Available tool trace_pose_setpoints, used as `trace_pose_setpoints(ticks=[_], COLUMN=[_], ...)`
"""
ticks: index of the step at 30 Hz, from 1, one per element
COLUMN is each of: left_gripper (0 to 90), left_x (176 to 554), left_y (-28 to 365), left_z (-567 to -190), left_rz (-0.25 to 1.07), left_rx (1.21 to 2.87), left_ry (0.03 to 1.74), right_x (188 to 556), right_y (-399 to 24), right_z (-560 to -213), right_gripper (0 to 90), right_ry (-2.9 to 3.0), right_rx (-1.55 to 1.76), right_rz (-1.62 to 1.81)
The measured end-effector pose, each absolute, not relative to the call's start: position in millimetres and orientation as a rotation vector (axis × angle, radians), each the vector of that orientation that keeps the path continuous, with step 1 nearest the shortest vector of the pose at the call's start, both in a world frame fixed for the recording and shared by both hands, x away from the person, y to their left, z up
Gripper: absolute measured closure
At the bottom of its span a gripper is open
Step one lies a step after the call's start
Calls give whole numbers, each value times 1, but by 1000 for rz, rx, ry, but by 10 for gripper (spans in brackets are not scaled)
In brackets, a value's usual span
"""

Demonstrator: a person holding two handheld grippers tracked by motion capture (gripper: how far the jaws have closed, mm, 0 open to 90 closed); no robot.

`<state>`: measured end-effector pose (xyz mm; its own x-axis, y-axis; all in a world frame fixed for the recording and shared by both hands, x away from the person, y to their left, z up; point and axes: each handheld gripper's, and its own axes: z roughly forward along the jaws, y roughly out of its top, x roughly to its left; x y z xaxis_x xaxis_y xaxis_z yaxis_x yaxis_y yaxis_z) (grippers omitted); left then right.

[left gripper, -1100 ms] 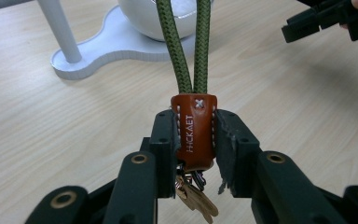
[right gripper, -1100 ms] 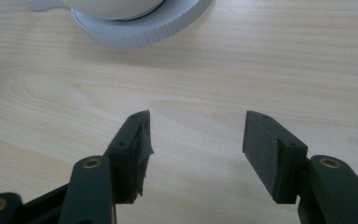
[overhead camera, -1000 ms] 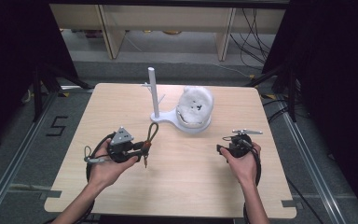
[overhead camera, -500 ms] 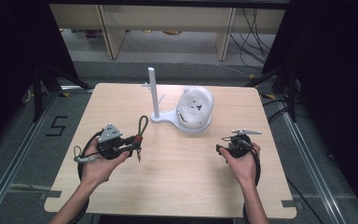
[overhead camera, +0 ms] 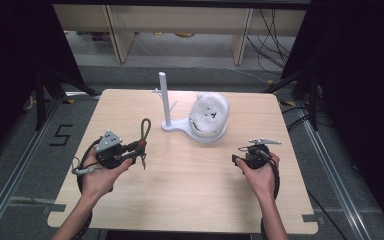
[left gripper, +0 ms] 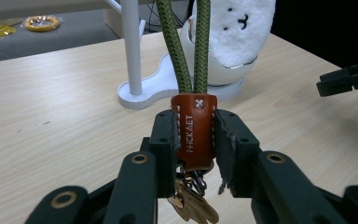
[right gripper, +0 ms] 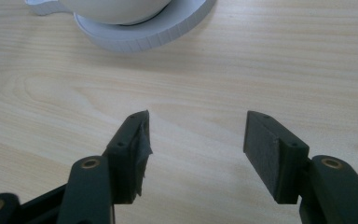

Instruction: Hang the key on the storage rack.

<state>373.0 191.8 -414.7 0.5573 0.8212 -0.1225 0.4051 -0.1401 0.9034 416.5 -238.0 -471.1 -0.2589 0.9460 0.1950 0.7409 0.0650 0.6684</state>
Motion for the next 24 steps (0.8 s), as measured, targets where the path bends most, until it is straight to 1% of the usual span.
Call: trace_pose_setpoints(ticks=[1,6,19,24], left_gripper=[691,691,691,691], left_x=[373,372,371,373], left_y=[193,198,207,210], left_z=[-415,-415,-412,-409], left_rz=[505,523,566,587], left_rx=[1751,1724,1652,1624], left_ry=[1019,1023,1016,1012], right_x=[415,417,414,415], right_y=[-236,-239,-236,-238], right_z=[-471,-473,-471,-473], right_gripper=[420,418,414,412], right_ry=[2040,2051,2042,2041], right_rx=[1730,1663,1725,1687], right_rz=[1002,971,994,982])
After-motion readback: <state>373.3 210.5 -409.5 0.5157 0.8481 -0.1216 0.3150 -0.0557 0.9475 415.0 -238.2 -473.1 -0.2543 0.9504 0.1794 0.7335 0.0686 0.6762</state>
